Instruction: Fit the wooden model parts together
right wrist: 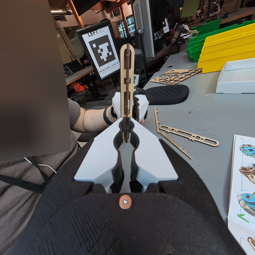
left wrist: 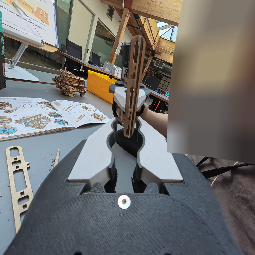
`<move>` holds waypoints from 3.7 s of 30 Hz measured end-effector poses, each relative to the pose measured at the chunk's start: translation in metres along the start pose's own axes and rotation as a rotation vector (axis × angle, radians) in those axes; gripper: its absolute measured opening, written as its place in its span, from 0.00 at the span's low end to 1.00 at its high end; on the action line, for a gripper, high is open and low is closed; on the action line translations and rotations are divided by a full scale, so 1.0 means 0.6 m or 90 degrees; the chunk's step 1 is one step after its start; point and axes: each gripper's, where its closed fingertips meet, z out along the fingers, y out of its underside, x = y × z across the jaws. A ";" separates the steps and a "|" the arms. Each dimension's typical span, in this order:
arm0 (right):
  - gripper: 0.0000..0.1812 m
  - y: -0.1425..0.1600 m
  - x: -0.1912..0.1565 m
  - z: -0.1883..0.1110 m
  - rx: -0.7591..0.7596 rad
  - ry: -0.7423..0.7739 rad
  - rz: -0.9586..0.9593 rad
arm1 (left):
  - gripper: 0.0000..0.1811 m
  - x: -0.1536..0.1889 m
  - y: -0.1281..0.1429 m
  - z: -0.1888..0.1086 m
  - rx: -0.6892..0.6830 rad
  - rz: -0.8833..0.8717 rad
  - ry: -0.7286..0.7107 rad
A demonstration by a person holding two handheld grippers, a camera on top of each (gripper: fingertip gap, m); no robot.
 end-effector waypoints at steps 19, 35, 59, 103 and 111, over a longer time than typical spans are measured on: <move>0.00 0.003 0.009 0.012 -0.038 0.109 -0.074 | 0.08 0.001 0.002 0.010 -0.018 0.089 -0.055; 0.00 0.016 -0.013 0.011 -0.047 -0.015 0.028 | 0.08 0.023 0.019 0.013 -0.055 0.051 0.036; 0.00 0.038 -0.017 0.014 -0.076 -0.041 0.015 | 0.08 0.026 0.042 0.013 -0.106 0.066 0.042; 0.00 -0.004 0.020 -0.003 0.101 -0.043 0.156 | 0.26 -0.026 0.026 0.016 -0.105 0.114 -0.303; 0.00 -0.001 0.042 0.002 0.075 0.081 0.128 | 0.15 -0.032 0.032 0.020 -0.104 0.094 -0.308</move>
